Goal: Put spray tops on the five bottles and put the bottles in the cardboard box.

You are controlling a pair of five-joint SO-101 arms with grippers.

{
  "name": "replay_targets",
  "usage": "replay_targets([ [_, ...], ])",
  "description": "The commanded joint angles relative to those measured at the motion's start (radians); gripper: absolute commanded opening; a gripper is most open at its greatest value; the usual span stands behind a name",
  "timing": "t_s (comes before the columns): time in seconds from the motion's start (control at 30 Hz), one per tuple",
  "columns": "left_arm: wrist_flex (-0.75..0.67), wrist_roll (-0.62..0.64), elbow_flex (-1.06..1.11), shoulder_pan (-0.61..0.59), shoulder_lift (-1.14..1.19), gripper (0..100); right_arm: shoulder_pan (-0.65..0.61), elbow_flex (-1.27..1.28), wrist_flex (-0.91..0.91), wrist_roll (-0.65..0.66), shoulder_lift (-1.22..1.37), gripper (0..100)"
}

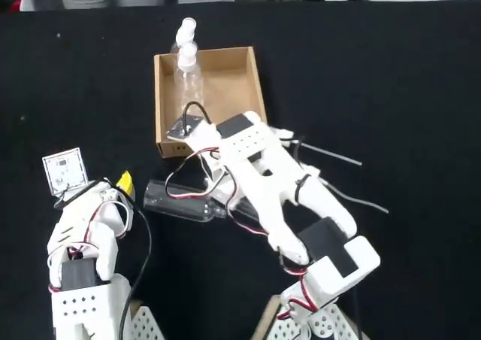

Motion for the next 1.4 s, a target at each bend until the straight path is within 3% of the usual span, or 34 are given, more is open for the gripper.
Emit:
replay_targets([
  [0.0, -0.011, -0.006, -0.016, -0.013, -0.011, 19, -0.026, -0.007, -0.012, 0.052, -0.064, 30.7],
  [0.47, -0.011, -0.006, -0.016, -0.013, -0.011, 19, -0.026, 0.122, -0.169, 0.060, -0.070, 30.1],
  [0.67, -0.011, -0.006, -0.016, -0.013, -0.011, 19, -0.025, 0.110, -0.169, 0.055, -0.096, 14.4],
  [1.23, -0.011, -0.006, -0.016, -0.013, -0.011, 19, -0.017, 0.125, 0.034, 0.048, -0.429, 12.1],
  [1.37, -0.011, -0.006, -0.016, -0.013, -0.011, 19, 0.023, 0.125, 0.084, -0.071, -0.522, 12.3],
])
